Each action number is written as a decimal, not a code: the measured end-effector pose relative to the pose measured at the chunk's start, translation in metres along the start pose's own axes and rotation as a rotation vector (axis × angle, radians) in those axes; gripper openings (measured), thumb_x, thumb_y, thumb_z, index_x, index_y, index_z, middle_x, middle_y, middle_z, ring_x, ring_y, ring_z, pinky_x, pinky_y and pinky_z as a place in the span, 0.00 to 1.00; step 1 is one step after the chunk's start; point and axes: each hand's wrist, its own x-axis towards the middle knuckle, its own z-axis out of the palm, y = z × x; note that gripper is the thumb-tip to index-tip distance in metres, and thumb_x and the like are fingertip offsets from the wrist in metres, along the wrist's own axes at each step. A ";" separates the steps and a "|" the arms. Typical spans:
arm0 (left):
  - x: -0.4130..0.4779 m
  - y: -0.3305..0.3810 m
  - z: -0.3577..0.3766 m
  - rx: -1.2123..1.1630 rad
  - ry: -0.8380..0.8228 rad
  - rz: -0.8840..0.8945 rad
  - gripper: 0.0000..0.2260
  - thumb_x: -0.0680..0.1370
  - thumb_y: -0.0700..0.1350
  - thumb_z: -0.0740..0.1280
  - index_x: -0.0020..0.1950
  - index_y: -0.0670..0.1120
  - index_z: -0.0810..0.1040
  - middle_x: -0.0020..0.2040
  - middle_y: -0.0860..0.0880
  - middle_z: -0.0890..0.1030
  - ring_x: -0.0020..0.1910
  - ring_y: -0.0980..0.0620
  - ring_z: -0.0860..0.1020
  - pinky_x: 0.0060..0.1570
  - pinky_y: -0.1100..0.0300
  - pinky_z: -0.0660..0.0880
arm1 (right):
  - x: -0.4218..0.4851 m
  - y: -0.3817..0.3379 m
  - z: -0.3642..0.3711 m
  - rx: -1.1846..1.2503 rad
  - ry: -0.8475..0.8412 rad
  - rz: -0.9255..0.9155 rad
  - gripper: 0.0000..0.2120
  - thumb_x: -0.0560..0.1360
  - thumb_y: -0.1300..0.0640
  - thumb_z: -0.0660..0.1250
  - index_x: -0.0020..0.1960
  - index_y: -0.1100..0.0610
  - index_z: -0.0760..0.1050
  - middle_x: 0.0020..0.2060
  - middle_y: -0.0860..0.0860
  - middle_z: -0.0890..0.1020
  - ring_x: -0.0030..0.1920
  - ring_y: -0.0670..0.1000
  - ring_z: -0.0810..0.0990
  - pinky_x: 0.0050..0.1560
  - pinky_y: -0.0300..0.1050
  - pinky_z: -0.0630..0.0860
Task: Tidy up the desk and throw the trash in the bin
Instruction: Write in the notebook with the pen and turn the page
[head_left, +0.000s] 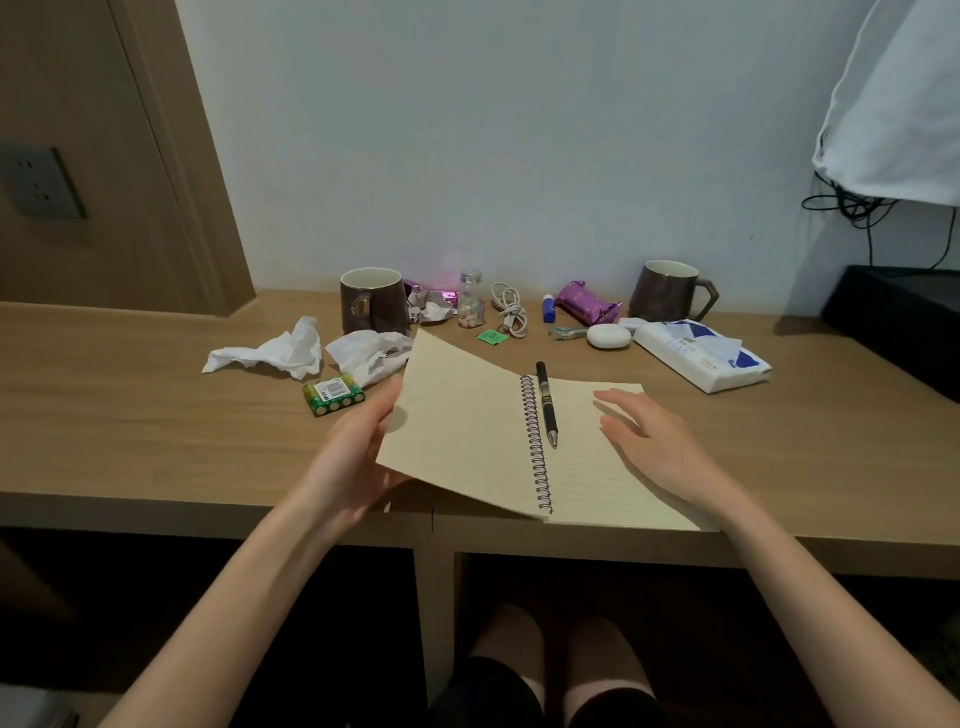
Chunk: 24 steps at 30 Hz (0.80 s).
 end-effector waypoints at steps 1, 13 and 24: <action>0.003 0.003 0.002 -0.002 -0.016 0.002 0.17 0.74 0.48 0.69 0.62 0.46 0.77 0.56 0.46 0.83 0.52 0.49 0.81 0.47 0.56 0.80 | 0.000 -0.001 -0.001 0.017 0.023 -0.006 0.19 0.81 0.52 0.58 0.71 0.47 0.67 0.72 0.46 0.69 0.73 0.49 0.63 0.71 0.48 0.62; 0.024 0.031 0.117 0.344 -0.243 0.170 0.33 0.60 0.38 0.60 0.65 0.53 0.74 0.55 0.48 0.77 0.49 0.46 0.71 0.46 0.54 0.68 | 0.009 -0.007 -0.004 0.720 0.201 0.199 0.16 0.82 0.59 0.56 0.68 0.52 0.71 0.67 0.48 0.73 0.65 0.48 0.72 0.60 0.42 0.69; 0.052 -0.053 0.170 1.362 -0.130 0.258 0.26 0.73 0.40 0.59 0.71 0.44 0.61 0.76 0.42 0.56 0.76 0.34 0.48 0.72 0.34 0.44 | 0.010 0.025 -0.026 1.266 0.157 0.316 0.17 0.81 0.63 0.56 0.69 0.57 0.68 0.68 0.57 0.72 0.67 0.61 0.72 0.61 0.54 0.75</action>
